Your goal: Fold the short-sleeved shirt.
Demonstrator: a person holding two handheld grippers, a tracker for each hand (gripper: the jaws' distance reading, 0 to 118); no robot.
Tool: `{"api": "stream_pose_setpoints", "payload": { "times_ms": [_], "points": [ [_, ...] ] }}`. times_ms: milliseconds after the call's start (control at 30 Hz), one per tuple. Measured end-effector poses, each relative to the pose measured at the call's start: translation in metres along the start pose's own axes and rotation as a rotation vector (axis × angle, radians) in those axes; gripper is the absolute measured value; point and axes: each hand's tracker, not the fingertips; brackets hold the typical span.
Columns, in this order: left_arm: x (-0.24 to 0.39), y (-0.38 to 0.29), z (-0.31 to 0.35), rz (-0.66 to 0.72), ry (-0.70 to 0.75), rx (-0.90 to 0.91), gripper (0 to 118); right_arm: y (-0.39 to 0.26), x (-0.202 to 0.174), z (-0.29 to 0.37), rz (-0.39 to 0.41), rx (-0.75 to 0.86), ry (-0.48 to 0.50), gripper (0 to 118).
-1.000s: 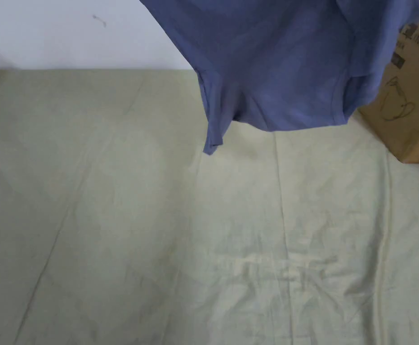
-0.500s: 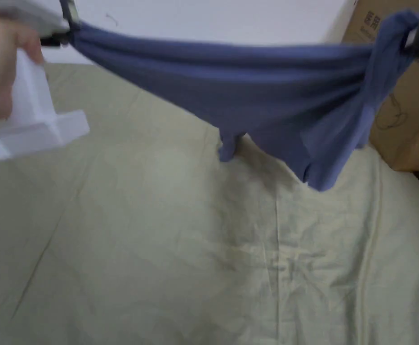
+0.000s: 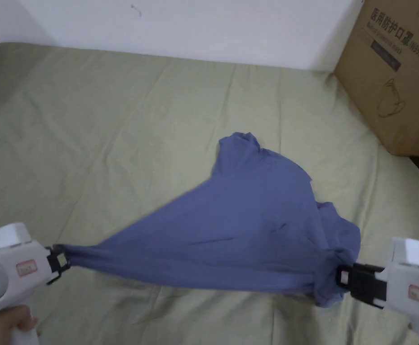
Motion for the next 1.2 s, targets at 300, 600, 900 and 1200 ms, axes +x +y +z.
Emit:
{"api": "stream_pose_setpoints", "payload": {
  "times_ms": [300, 600, 900, 1200],
  "points": [
    [-0.029, -0.011, 0.013, 0.033, 0.135, -0.004, 115, -0.043, -0.007, -0.004, 0.065, -0.027, -0.037, 101],
    [0.048, 0.035, 0.084, -0.225, 0.019, 0.424, 117, 0.010, -0.037, 0.052, 0.174, 0.417, -0.190, 113],
    [0.132, 0.029, 0.121, -0.427, -0.102, 0.642, 98, 0.030, -0.094, 0.088, 0.124, 0.730, -0.117, 103],
    [0.146, 0.014, 0.142, -0.462, -0.143, 0.686, 0, 0.019, -0.110, 0.094, 0.151, 0.767, -0.128, 0]
  ]
}}
